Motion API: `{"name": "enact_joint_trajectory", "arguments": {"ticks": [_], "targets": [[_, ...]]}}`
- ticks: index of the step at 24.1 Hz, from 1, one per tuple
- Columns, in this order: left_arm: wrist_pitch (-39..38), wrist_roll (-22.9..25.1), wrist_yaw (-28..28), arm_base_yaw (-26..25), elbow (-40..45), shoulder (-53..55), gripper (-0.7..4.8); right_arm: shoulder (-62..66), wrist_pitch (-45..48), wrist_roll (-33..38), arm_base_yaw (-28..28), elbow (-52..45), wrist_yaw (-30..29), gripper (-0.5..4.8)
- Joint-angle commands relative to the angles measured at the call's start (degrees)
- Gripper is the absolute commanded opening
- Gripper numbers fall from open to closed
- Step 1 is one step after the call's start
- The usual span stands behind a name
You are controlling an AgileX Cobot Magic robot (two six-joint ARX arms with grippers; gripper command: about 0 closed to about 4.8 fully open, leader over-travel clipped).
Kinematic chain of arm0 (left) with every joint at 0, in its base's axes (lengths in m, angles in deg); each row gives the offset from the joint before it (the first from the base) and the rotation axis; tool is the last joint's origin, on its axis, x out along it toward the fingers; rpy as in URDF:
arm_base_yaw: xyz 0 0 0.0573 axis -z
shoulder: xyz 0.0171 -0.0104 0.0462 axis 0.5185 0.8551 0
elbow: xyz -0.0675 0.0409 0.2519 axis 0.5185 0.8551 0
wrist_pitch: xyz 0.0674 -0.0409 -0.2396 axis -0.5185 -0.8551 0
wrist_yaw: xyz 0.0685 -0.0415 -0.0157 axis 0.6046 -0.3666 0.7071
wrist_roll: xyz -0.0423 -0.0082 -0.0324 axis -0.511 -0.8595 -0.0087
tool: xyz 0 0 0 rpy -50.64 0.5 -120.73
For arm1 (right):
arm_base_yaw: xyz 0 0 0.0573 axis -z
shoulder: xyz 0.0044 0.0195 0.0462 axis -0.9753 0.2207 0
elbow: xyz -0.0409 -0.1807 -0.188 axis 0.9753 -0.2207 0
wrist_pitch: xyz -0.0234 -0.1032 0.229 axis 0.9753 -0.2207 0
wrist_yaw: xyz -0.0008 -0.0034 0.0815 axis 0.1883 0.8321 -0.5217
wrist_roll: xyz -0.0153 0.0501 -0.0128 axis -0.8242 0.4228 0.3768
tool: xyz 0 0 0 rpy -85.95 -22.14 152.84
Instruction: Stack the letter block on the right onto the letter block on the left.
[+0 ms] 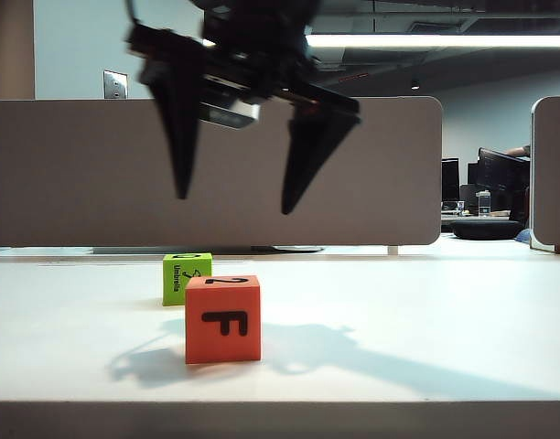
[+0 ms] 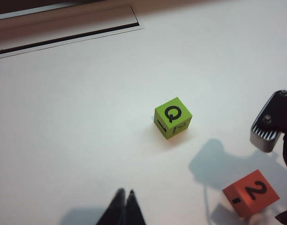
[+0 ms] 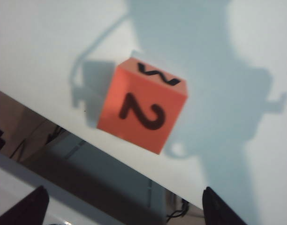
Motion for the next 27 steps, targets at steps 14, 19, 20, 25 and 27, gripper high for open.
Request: {"name": "enact_joint_trajectory", "arguments": {"ticks": [14,19,20,25,27], "targets": [[-1.2,-0.4,0.1,0.0,-0.3,-0.2,-0.06,7.8,5.3,8.7,-3.2,0.1,6.9,4.79],[-1.2,-0.4,0.1,0.0,-0.3,-0.1,-0.06,8.8,5.4,9.8,-2.5,0.1,8.6,4.79],[-1.2,-0.4,0.1,0.0,-0.3,-0.2,-0.06,9.0,5.4,9.9,-2.3,0.1,8.5,4.79],[-1.3,-0.4,0.1,0.0,-0.3,-0.2,-0.05,9.6,5.4,10.1,-0.6,0.1,5.5,4.79],[-1.3,-0.4,0.2,0.0,-0.3,-0.2,-0.06,9.8,5.7,10.1,-0.2,0.1,4.6,4.79]]}}
